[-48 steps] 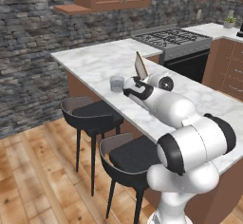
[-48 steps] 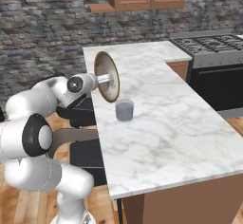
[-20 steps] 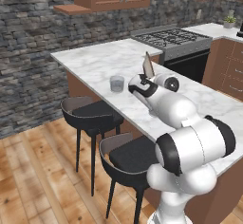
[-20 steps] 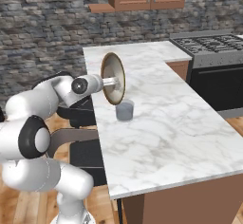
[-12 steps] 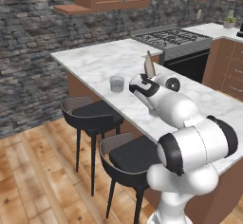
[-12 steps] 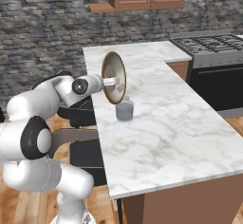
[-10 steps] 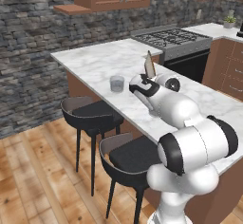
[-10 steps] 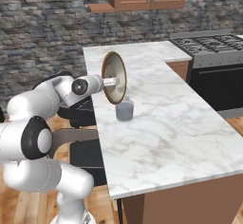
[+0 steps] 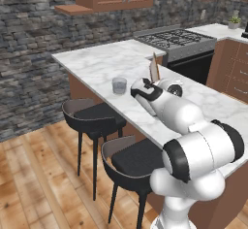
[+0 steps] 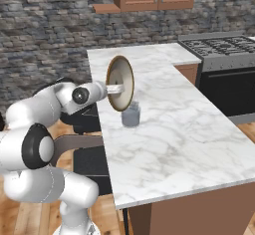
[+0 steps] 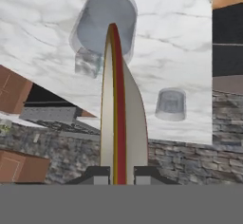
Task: There are four ice cubes in the ice bowl. Place two ice cubes in each glass of water.
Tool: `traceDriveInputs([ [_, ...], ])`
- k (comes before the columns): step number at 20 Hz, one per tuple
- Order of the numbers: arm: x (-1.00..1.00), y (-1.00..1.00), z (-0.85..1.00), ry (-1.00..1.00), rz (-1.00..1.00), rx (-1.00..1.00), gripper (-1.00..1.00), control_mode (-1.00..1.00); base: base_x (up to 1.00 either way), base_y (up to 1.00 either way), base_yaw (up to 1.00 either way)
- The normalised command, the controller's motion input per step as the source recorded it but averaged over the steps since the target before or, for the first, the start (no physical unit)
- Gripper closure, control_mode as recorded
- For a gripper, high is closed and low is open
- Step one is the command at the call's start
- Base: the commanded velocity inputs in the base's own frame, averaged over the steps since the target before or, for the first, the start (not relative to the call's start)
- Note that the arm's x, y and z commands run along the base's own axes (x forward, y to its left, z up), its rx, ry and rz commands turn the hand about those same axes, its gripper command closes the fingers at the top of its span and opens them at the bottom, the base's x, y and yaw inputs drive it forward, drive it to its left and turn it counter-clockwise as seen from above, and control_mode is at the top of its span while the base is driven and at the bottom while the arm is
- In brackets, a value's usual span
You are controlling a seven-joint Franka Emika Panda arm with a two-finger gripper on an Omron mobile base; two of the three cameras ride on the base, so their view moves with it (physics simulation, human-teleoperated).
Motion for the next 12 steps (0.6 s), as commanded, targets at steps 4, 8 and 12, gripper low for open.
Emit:
traceDriveInputs([
  [4, -0.10, 0.24, 0.07, 0.01, -0.09, 0.02, 1.00, -1.00, 0.00, 0.00, 0.00],
  [8, 0.01, 0.23, 0.18, 0.00, -0.08, 0.00, 1.00, -1.00, 0.00, 0.00, 0.00],
  [12, 0.10, 0.28, 0.28, 0.00, -0.05, 0.00, 1.00, -1.00, 0.00, 0.00, 0.00],
])
